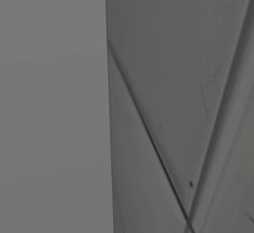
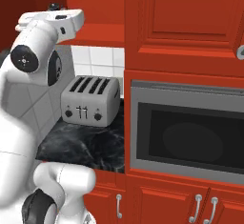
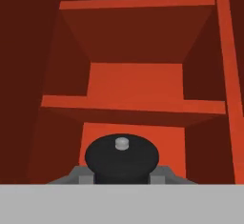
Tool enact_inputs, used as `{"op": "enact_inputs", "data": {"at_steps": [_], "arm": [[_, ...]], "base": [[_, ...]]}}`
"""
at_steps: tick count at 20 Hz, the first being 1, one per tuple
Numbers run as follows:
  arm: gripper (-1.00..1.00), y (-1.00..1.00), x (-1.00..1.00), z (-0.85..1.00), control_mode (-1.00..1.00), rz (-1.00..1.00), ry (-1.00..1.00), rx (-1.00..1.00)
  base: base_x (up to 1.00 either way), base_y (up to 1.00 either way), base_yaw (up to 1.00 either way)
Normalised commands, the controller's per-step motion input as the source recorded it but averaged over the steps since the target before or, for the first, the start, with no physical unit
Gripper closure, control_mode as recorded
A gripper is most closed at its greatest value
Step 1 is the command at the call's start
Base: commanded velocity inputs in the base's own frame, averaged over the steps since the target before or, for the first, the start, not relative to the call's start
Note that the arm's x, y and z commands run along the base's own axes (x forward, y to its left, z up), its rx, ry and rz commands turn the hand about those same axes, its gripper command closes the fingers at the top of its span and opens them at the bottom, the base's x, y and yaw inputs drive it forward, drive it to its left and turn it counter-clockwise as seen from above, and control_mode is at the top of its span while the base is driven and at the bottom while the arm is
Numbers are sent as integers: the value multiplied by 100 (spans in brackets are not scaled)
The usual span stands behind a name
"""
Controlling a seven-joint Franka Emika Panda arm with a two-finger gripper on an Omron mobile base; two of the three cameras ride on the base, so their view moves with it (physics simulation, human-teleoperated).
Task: Retrieve the shaker from the cabinet and place it next the steak on a plate on the dining table.
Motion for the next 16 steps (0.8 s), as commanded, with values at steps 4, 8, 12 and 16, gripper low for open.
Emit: {"op": "enact_inputs", "data": {"at_steps": [4, 8, 12, 16], "arm": [[100, -1, -95, 1, -100, 0, 28, 0], [100, 0, -91, 0, -100, 0, 34, 0], [100, 0, -83, -9, -100, -3, 18, 0], [100, 0, -64, -40, -100, -5, 5, 0]], "base": [[0, 0, 0], [0, 0, 0], [0, 0, 0], [0, 0, 0]]}}
